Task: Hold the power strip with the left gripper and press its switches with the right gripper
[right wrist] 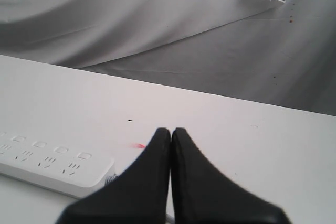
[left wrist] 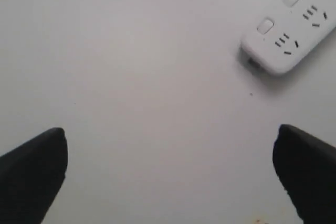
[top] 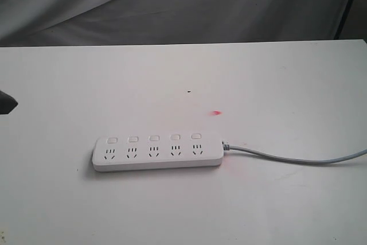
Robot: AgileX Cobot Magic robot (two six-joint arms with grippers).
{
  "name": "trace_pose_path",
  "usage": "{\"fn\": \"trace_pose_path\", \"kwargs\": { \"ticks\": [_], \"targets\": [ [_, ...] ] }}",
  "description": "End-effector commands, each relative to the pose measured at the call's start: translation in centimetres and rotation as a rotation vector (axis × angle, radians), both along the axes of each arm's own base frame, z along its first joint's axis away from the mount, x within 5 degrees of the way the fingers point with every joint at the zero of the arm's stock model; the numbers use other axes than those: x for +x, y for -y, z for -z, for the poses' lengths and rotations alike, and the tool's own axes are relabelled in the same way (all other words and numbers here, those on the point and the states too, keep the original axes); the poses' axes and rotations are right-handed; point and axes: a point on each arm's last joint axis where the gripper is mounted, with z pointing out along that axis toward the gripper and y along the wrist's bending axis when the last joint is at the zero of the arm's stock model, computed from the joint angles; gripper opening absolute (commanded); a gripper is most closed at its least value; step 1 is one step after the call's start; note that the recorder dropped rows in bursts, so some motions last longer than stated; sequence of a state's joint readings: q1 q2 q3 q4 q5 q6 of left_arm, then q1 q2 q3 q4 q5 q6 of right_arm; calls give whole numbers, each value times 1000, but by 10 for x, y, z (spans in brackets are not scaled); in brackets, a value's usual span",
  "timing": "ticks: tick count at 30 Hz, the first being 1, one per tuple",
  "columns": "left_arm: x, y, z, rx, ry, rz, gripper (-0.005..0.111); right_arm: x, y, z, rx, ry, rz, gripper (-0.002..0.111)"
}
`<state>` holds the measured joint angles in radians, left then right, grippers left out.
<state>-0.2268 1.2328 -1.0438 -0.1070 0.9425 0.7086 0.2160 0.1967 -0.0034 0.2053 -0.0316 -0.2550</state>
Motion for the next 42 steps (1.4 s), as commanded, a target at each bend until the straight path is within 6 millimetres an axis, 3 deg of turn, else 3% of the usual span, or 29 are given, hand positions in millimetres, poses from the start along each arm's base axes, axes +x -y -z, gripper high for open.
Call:
{"fn": "trace_pose_path", "kwargs": {
  "ticks": [1, 2, 5, 7, 12, 16, 21, 25, 27, 32, 38, 42],
  "targets": [
    [-8, 12, -9, -214, -46, -85, 89, 0, 1, 1, -9, 6, 6, 0],
    [-8, 15, -10, -255, -51, -90, 77, 0, 1, 1, -9, 6, 6, 0],
    [-7, 18, -11, -297, -46, -96, 19, 0, 1, 1, -9, 6, 6, 0],
    [-7, 16, -11, -272, -36, -92, 1, 0, 1, 1, -9, 6, 6, 0],
    [-7, 16, -15, -296, -4, -122, 1, 0, 1, 1, -9, 6, 6, 0],
    [-25, 6, -33, -317, 60, -215, 1, 0, 1, 1, -9, 6, 6, 0],
    [-86, -26, -70, -326, 244, -421, 1, 0, 1, 1, -9, 6, 6, 0],
    [-128, -52, -70, -273, 437, -514, 1, 0, 1, 1, -9, 6, 6, 0],
    [-144, -59, -62, -281, 563, -516, 1, 0, 1, 1, -9, 6, 6, 0],
    [-155, -61, -17, -446, 841, -500, 1, 0, 1, 1, -9, 6, 6, 0],
    [-155, -60, 54, -585, 864, -566, 1, 0, 1, 1, -9, 6, 6, 0],
    [-163, -63, 79, -585, 872, -595, 1, 0, 1, 1, -9, 6, 6, 0]
  ]
}}
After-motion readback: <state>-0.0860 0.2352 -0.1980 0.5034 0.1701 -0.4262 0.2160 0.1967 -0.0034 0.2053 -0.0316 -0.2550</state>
